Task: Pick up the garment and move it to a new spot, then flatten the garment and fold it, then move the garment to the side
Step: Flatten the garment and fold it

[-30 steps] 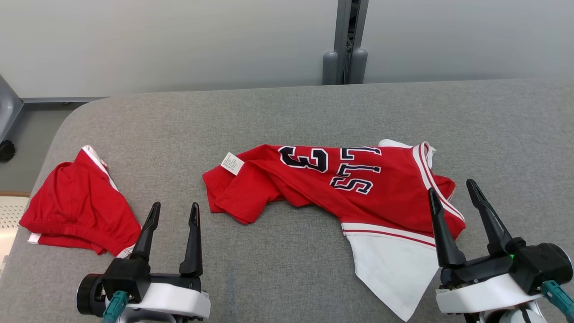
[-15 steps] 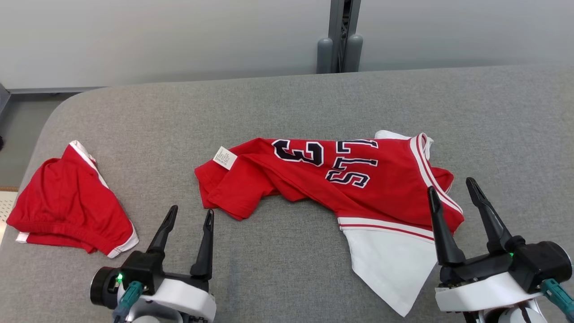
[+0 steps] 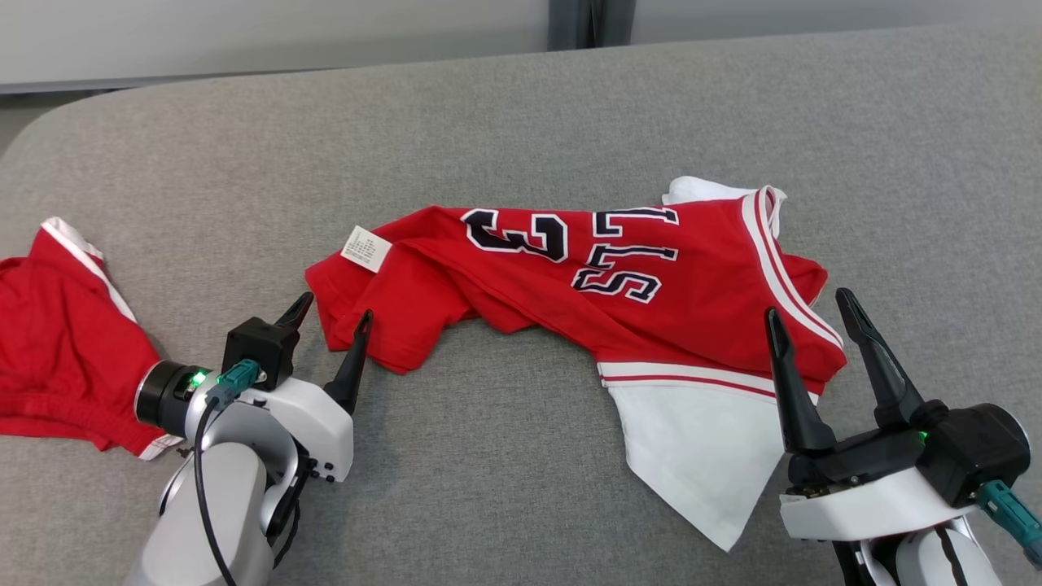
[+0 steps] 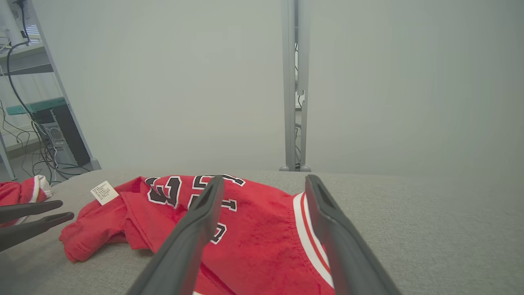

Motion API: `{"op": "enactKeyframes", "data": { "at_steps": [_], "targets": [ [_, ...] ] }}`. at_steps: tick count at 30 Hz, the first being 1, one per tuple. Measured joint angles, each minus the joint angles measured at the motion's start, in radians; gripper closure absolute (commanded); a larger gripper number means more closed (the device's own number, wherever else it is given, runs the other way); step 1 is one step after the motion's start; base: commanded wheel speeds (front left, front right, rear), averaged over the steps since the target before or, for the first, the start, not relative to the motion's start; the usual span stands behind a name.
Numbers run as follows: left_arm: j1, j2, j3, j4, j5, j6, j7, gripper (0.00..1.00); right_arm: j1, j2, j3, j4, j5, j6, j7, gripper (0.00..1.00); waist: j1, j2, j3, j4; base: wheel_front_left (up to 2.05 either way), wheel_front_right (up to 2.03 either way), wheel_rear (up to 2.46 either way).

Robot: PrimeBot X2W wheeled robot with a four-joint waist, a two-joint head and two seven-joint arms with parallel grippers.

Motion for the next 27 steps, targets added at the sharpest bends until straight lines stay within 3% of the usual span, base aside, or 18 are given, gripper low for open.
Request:
{"op": "enactKeyframes", "data": {
  "at_steps": [10, 25, 27],
  "targets": [
    [-0.076, 0.016, -0.073, 0.108, -0.014, -0.007, 0.016, 0.00, -0.017, 0.000, -0.003, 0.000, 0.001, 0.000, 0.000, 0.00, 0.0000, 0.0000, 0.036, -0.024, 0.00, 0.00, 0.00],
    [-0.094, -0.007, -0.127, 0.174, -0.042, -0.009, -0.019, 0.00, -0.022, 0.000, 0.001, 0.011, -0.001, 0.000, 0.000, 0.00, 0.0000, 0.0000, 0.020, -0.007, 0.00, 0.00, 0.00],
    [-0.098, -0.008, -0.123, 0.178, -0.058, -0.009, -0.024, 0.22, -0.023, 0.000, 0.001, 0.012, -0.001, 0.000, 0.000, 0.00, 0.0000, 0.0000, 0.018, -0.006, 0.00, 0.00, 0.00]
  ]
}}
